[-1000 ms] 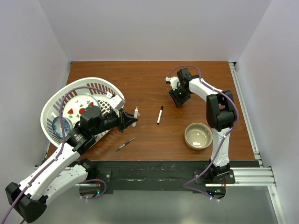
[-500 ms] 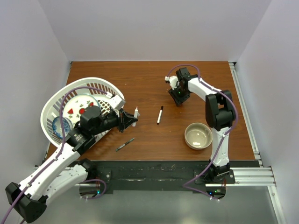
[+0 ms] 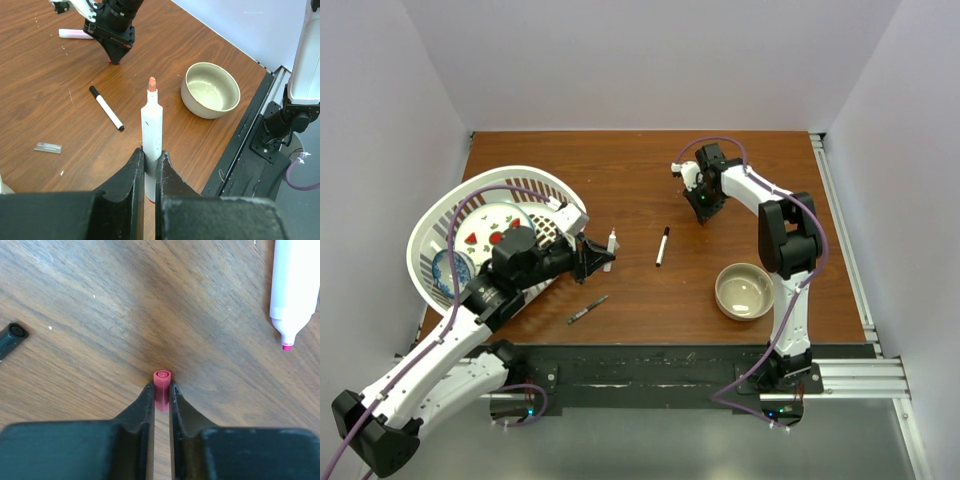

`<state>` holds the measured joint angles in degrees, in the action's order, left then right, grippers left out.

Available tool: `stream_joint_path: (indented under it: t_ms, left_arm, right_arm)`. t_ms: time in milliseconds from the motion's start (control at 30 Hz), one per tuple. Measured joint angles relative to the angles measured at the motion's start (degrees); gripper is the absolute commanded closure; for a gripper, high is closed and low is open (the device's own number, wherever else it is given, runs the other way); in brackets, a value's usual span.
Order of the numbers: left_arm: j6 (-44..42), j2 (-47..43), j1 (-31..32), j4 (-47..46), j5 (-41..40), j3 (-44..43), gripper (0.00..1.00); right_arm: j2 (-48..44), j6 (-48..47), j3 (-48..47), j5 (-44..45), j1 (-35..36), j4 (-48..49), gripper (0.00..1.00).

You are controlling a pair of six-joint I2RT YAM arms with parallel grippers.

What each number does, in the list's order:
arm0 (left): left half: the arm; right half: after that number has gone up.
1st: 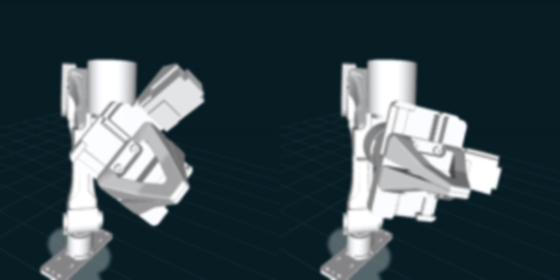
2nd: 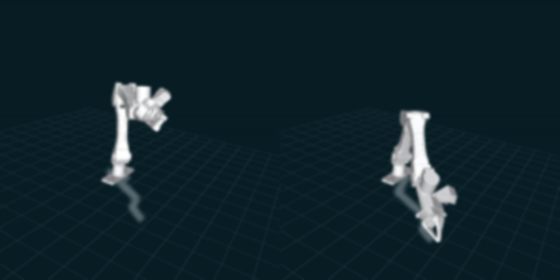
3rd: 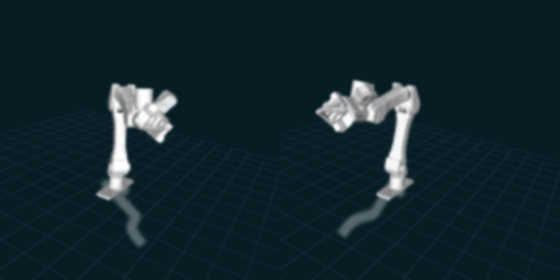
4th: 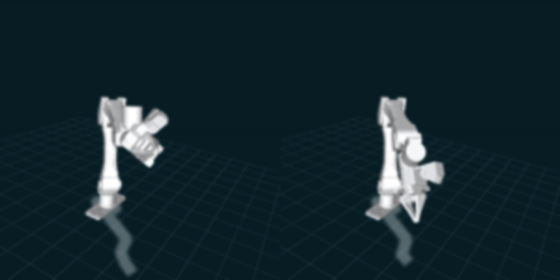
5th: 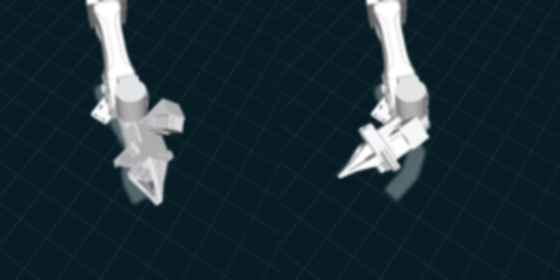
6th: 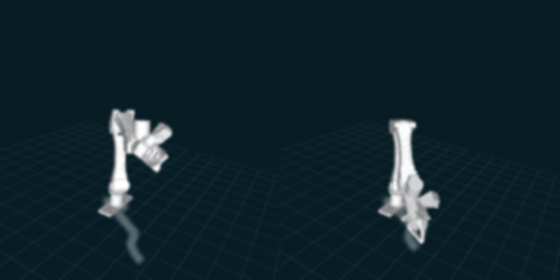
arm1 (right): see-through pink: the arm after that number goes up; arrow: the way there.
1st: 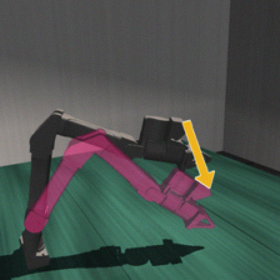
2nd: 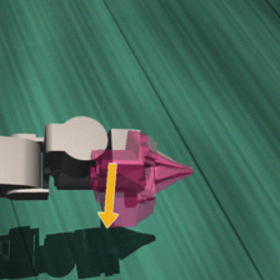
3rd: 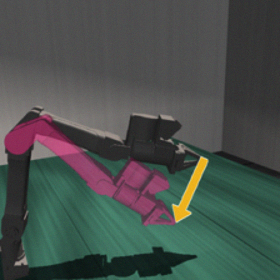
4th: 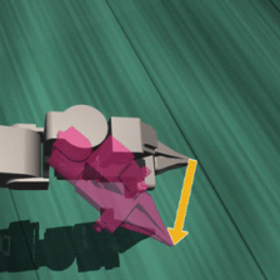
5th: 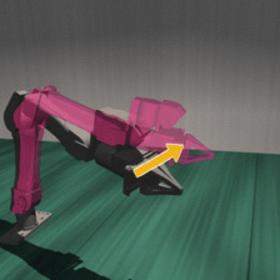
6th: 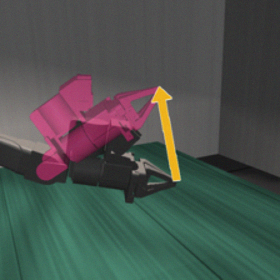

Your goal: Insert the pens into the pen caps

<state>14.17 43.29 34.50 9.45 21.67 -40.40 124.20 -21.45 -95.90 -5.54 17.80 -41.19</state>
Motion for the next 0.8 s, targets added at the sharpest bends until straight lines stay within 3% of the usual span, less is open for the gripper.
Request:
stream_joint_path:
  t_ms: [167, 567, 800]
  left_arm:
    - [1.38, 0.90, 0.02, -0.74, -0.02, 0.00, 1.00]
    - [5.22, 5.46, 2.71, -2.67, -0.50, 0.00, 1.00]
    - [10.32, 11.50, 6.45, -11.28, -0.59, 1.31, 1.00]
  right_arm:
    - [-1.09, 4.87, 1.81, 0.11, 0.44, 2.67, 1.00]
    - [-10.71, 19.21, 17.99, 0.55, 2.47, 16.00, 1.00]
    - [-17.88, 28.37, 26.16, -0.22, 2.89, 17.77, 1.00]
